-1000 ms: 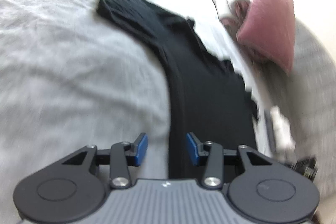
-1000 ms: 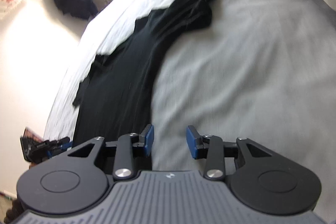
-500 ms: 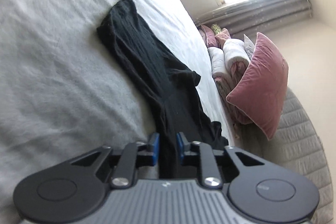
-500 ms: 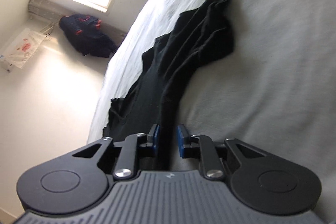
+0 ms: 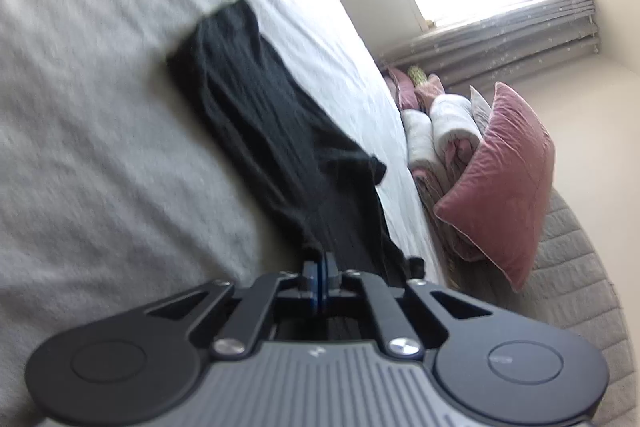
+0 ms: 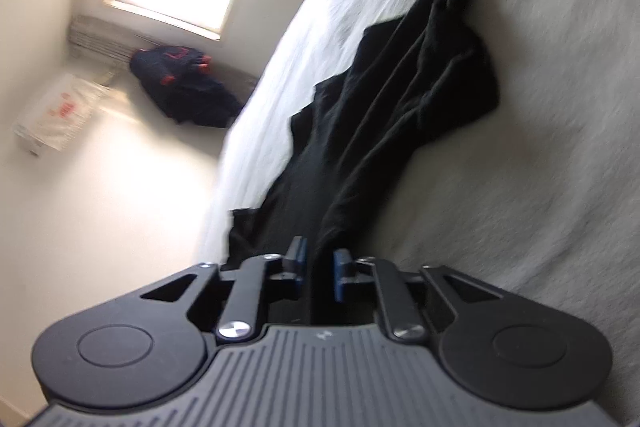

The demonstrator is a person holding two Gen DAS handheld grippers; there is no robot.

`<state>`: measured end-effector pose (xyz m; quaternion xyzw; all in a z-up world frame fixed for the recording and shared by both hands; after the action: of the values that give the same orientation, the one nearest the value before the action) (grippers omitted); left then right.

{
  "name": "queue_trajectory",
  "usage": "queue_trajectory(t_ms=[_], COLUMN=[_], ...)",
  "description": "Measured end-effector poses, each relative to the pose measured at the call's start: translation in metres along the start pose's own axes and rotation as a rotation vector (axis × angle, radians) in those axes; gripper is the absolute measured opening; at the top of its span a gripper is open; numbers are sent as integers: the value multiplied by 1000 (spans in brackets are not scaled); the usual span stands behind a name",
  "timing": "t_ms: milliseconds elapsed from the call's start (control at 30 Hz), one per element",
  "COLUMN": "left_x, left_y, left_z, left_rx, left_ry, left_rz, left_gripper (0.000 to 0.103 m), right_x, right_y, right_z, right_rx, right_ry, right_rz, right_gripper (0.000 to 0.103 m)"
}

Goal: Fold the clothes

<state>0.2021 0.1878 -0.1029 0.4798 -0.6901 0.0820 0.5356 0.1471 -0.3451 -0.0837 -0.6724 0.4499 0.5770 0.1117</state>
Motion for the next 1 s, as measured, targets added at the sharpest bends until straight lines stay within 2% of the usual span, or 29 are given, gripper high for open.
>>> queue_trajectory(t_ms=[100,233,300,367,400,467,567,667,767,800,833,867,933,1000], left_x=[-4,-2,-3,-4,-6,-7,-4,7,15,16,18,22,29,31], left_y=[6,10,11,11,12,14,19,25,35,38,41,45,52,58], left_z=[-4,-6,-6,-5,-3,0,6,23,39,43,47,49,53,53], left_rx=[39,37,10,-48,-86,-159,-268,-366,-396,-402,-403,-382,-339,-316], left_ry=[-18,-61,-60,-39,-28,-29,-55,-128,-186,-197,-212,-249,-299,-290], left_rz=[-37,-77,-71,-36,-14,15,30,15,-4,-14,-27,-55,-116,-161], left_gripper=[2,5,5,8,10,10,11,12,12,11,3,3,3,5], right_x=[3,8,9,7,7,4,-1,-5,-10,-11,-12,-12,-9,-8], right_y=[6,16,19,20,20,22,28,36,47,49,51,53,63,71], right_z=[-4,-6,-5,-2,1,7,12,18,32,38,44,49,52,50], right_rx=[45,82,71,39,6,-51,-131,-199,-238,-248,-256,-261,-225,-202], right_ry=[-3,-42,-57,-63,-63,-38,34,62,112,132,156,184,177,168], right_rz=[53,73,66,48,37,19,63,94,115,126,152,199,239,269], right_gripper=[3,3,14,17,25,33,35,35,34,27,16,2,2,4])
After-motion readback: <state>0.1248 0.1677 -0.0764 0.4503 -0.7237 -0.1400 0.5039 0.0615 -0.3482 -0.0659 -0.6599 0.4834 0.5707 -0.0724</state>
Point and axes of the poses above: each gripper's, at about its wrist camera, not at the fingertips, and y roughly against the way its jaws point, x to its right, z to its underside, the point moved 4 cm from there along -y, roughly the way its jaws point, and after that the axes turned 3 degrees about -y, right-handed, at the moved point
